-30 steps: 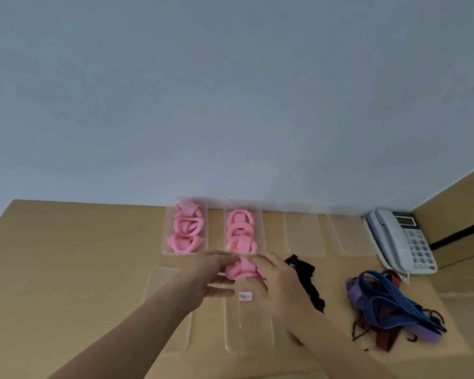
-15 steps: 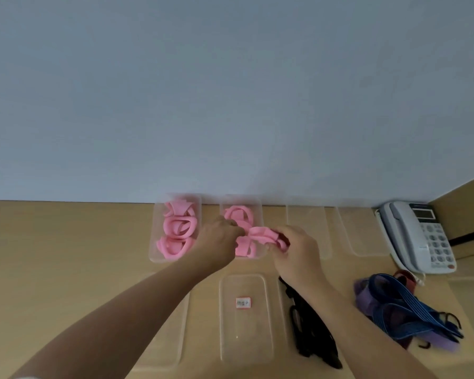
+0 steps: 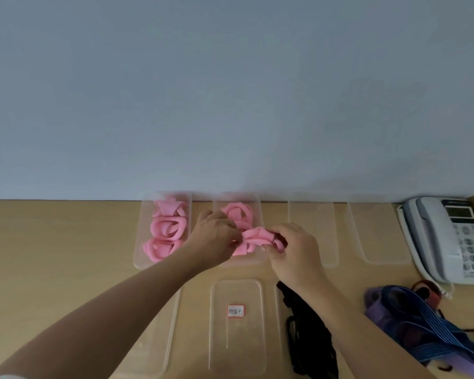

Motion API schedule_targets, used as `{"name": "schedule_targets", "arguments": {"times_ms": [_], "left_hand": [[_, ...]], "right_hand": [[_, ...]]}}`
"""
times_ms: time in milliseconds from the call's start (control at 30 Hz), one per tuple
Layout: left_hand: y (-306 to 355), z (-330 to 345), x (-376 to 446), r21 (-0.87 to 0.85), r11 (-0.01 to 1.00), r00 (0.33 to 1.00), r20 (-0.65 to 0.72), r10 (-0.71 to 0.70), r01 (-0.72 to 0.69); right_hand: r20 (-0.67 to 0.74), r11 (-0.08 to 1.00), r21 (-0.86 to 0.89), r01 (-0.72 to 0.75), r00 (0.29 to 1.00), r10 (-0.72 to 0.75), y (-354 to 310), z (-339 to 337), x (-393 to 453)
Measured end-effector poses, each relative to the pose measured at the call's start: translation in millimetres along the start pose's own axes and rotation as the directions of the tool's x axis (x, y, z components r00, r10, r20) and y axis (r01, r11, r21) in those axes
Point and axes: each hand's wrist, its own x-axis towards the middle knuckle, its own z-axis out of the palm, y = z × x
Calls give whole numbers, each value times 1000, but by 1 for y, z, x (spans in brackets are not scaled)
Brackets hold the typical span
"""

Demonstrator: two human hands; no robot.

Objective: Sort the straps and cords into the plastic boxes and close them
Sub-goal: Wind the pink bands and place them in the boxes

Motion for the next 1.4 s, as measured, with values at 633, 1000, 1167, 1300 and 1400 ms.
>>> {"name": "schedule_targets", "arguments": {"times_ms": [633,1000,1167,1300,1400], "left_hand": [[-12,-11,7,-326,945,994,-88,-67,34],[-11,-7,10,-300,952,993,-83,-89,60],[-11,-6,11,-301,951,992,-75,-102,76],[-11,-4,13,-316,946,990,-91,-109,75],[-11,-3,13,-313,948,991,-98,-95,60]], "right_hand": [[344,908,-246,339,906,-246,-9,21,7],[530,924,-168,345,821,-211,-12,30,17],[580,914,-225,338,800,-153,-11,36,18],[585,914,-240,326,800,-132,-10,38,19],[578,914,-262,310,809,-108,-8,41,21]]}}
